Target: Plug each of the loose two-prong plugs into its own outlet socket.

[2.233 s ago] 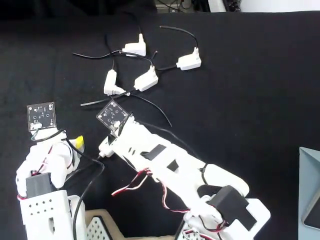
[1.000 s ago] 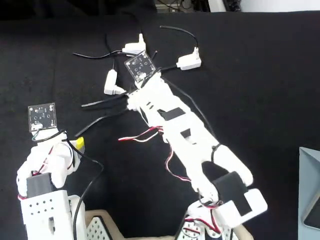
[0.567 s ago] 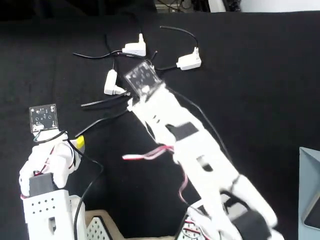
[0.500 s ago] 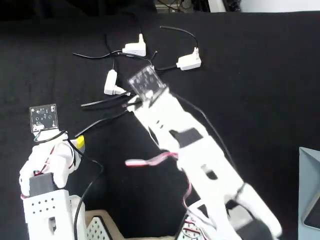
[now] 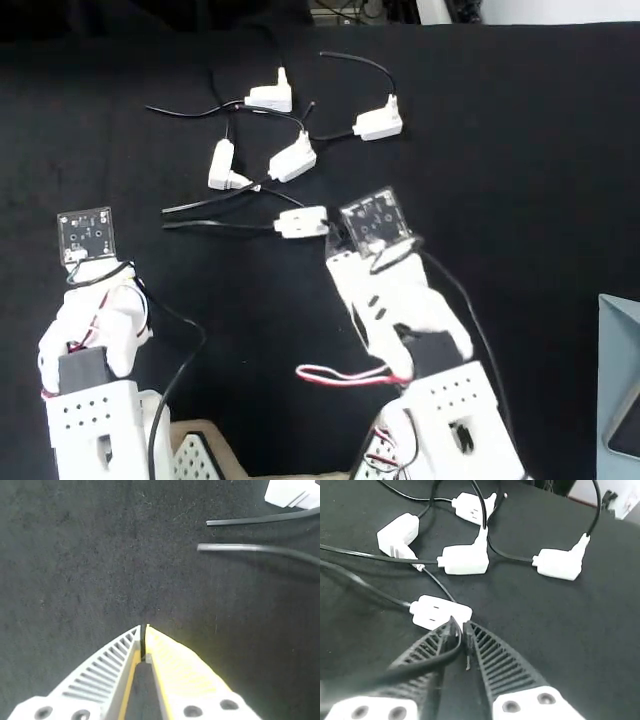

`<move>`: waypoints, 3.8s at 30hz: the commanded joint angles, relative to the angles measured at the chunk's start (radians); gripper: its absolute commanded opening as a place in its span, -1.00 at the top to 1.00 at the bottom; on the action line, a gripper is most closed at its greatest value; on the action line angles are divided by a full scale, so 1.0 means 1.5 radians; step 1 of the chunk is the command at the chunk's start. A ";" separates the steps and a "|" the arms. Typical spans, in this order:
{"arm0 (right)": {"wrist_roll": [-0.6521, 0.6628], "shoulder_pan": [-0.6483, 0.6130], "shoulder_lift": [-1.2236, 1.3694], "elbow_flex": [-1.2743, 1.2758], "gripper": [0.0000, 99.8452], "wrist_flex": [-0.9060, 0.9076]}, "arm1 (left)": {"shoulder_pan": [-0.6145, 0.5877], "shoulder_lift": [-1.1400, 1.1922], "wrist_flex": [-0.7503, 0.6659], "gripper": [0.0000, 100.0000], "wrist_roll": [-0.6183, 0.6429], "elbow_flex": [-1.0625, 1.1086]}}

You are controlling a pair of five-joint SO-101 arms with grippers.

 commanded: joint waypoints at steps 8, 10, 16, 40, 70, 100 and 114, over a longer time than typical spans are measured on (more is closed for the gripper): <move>-0.041 0.006 -0.272 0.125 0.97 0.097 | -0.001 -0.277 0.023 0.94 0.023 0.073; -0.040 0.006 -0.315 0.155 0.97 0.099 | 0.007 -0.284 0.036 0.87 0.023 0.074; -0.045 0.007 -0.410 0.194 0.96 0.142 | 0.053 -0.262 0.038 0.44 0.029 0.097; -0.138 0.009 -0.445 0.193 0.69 0.391 | 0.116 -0.262 0.037 0.66 0.024 0.191; -0.138 0.105 -0.441 0.193 0.98 0.521 | 0.111 -0.256 0.118 0.92 0.023 0.213; -0.138 0.107 -0.441 0.193 0.97 0.531 | 0.111 -0.261 0.191 0.94 0.028 0.213; -0.138 0.107 -0.441 0.193 0.97 0.531 | 0.111 -0.261 0.191 0.94 0.028 0.213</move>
